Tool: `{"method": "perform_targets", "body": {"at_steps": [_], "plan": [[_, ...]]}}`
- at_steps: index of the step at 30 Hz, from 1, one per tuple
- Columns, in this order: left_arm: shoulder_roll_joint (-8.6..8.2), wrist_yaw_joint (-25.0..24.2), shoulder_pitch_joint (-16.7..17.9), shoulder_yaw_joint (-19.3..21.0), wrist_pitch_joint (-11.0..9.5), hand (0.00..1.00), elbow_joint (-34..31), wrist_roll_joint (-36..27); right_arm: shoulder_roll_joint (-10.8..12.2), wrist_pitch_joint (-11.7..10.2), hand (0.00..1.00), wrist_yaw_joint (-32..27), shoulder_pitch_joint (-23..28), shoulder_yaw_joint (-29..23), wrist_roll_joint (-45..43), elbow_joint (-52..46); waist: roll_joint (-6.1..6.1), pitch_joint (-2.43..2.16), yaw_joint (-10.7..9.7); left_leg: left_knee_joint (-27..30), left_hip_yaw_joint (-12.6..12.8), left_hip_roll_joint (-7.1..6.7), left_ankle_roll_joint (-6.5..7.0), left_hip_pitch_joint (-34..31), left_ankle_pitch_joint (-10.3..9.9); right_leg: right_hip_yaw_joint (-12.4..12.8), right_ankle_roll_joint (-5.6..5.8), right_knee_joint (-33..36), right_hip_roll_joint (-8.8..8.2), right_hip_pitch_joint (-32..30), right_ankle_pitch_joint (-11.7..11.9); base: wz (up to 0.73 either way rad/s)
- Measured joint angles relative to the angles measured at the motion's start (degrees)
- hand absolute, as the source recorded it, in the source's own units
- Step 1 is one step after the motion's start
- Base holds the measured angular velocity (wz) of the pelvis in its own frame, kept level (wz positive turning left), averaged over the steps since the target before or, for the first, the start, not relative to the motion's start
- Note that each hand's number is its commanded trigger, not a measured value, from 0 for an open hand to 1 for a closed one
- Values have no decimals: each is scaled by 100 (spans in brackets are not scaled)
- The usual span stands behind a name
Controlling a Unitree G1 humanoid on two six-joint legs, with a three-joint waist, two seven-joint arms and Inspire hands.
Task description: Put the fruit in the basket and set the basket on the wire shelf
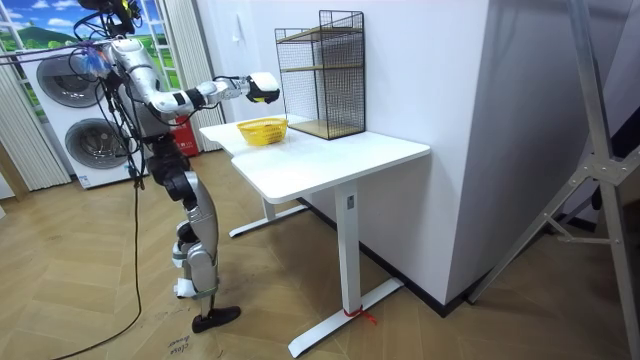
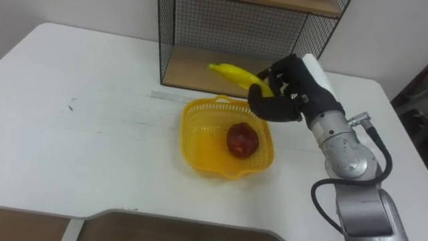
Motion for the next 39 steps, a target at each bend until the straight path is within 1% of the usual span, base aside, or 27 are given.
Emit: {"method": "perform_targets", "body": {"at_steps": [1,2,4,5,9,13,16,22,26,28,31,36,38,39], "plan": [[0,0,0,0,0,0,0,-1,1,0,100,26,0,16,-34,0,3,2,0,-1,0,0,0,0,0,0,0,0,0,0,0,0],[-1,0,-11,0,4,0,0,-1,8,1,98,76,0,34,-102,0,11,7,-4,-6,-1,0,0,0,0,-5,0,-2,-1,-1,0,0],[-1,0,-18,-2,15,0,0,1,26,5,4,121,0,36,-148,0,20,10,-5,-23,0,0,0,3,0,-5,0,-5,0,-3,0,0],[-3,0,-16,-3,27,0,1,1,46,13,0,158,0,35,-177,0,24,10,-7,-27,0,1,0,3,0,-6,0,-9,1,-3,0,0],[-10,0,-19,-2,46,0,1,1,127,28,0,308,0,35,-315,0,31,7,-9,-30,2,1,0,4,0,-6,0,-11,1,-5,0,0],[-9,0,-18,2,55,0,1,0,143,30,0,347,30,35,-369,0,36,3,-16,-30,2,0,0,3,0,-7,0,-15,1,-4,0,0],[-9,1,4,1,61,0,2,-3,149,39,0,347,160,35,-373,1,44,1,-23,-26,2,0,0,-1,0,-7,0,-15,1,-6,0,0],[-9,2,-9,0,63,0,52,-6,154,40,0,351,321,34,-448,1,74,-17,-44,-17,8,0,0,3,0,-9,0,-9,-1,-9,0,0],[-9,2,-51,2,57,0,163,-15,221,40,0,353,319,18,-545,2,102,-34,-78,-5,9,0,1,8,1,-9,0,-2,-3,-2,0,0],[-10,2,-50,3,57,0,176,-20,237,40,0,353,319,19,-530,5,111,-32,-89,-1,9,0,1,12,1,-9,0,0,-3,3,0,0],[-8,5,-26,-5,53,0,175,-240,246,40,0,352,319,22,-468,41,122,-23,-83,-7,9,-2,1,17,1,-9,0,1,-3,10,0,0],[-5,19,-15,18,53,0,179,-743,246,50,0,350,325,29,-448,111,95,-8,-46,-44,11,-1,1,7,0,-5,0,5,-2,-1,0,0],[11,80,-11,21,46,0,252,-1318,248,154,0,349,324,30,-274,163,66,17,-42,-30,-11,-3,1,-9,0,-28,1,2,-7,-1,1,5],[12,149,-13,42,37,0,251,-1614,248,153,0,315,321,27,-225,216,65,18,-37,-7,-37,-3,1,-19,0,-54,1,1,-10,-3,1,8]]}}
